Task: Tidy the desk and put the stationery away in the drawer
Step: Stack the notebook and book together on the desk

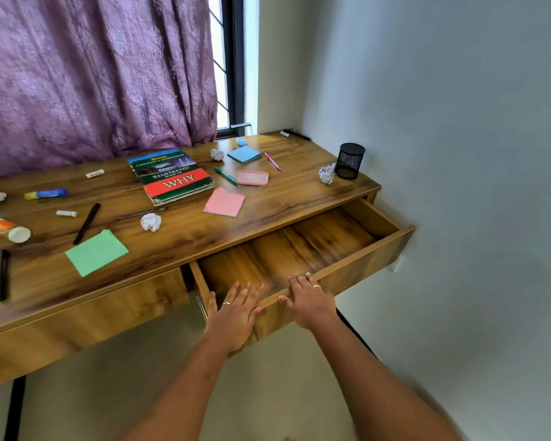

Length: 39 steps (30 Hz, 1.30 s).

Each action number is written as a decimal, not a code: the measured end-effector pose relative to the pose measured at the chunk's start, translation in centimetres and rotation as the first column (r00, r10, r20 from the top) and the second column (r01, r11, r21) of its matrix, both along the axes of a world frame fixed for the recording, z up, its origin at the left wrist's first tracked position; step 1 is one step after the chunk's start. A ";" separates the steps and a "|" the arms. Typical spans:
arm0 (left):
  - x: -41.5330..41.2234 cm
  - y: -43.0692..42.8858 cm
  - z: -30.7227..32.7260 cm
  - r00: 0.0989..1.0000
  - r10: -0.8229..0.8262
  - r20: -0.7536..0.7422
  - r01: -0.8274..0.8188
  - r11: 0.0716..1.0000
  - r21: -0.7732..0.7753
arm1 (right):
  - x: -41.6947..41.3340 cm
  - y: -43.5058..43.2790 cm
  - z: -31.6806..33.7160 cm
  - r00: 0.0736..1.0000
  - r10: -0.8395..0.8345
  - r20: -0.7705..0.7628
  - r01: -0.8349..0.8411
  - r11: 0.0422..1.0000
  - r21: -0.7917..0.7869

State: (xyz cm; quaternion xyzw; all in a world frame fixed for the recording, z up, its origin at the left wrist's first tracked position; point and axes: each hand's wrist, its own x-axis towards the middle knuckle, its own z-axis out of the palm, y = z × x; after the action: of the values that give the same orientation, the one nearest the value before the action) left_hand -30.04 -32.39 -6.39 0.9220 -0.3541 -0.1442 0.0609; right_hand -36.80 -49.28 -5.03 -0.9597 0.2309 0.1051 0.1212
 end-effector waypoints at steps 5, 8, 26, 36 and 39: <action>-2.9 0.2 0.2 0.998 -0.046 -0.031 0.046 0.999 0.018 | -2.6 0.4 0.7 0.996 -0.015 -0.087 0.011 0.999 -0.043; -4.5 0.3 0.1 0.996 -0.062 -0.057 0.064 0.998 0.024 | -3.8 0.4 1.2 0.990 -0.027 -0.137 0.020 0.998 -0.055; -9.2 1.0 -0.1 0.987 -0.138 -0.088 0.138 0.990 0.004 | -7.4 1.0 2.5 0.978 -0.049 -0.203 0.021 0.990 -0.141; -7.6 0.4 -0.3 0.961 -0.124 -0.247 0.088 0.984 -0.154 | -4.6 1.5 4.6 0.955 0.044 -0.294 -0.111 0.971 -0.214; -5.8 -0.5 -0.7 0.896 0.008 -0.444 -0.272 0.800 -0.535 | -2.6 0.8 3.9 0.975 0.106 -0.194 -0.121 0.990 -0.068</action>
State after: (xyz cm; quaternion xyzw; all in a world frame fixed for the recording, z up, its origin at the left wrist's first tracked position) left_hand -35.80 -32.94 -7.09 0.8291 -0.2885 -0.2183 0.4263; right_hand -39.44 -48.52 -1.16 -0.9610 0.1901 0.1936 0.0541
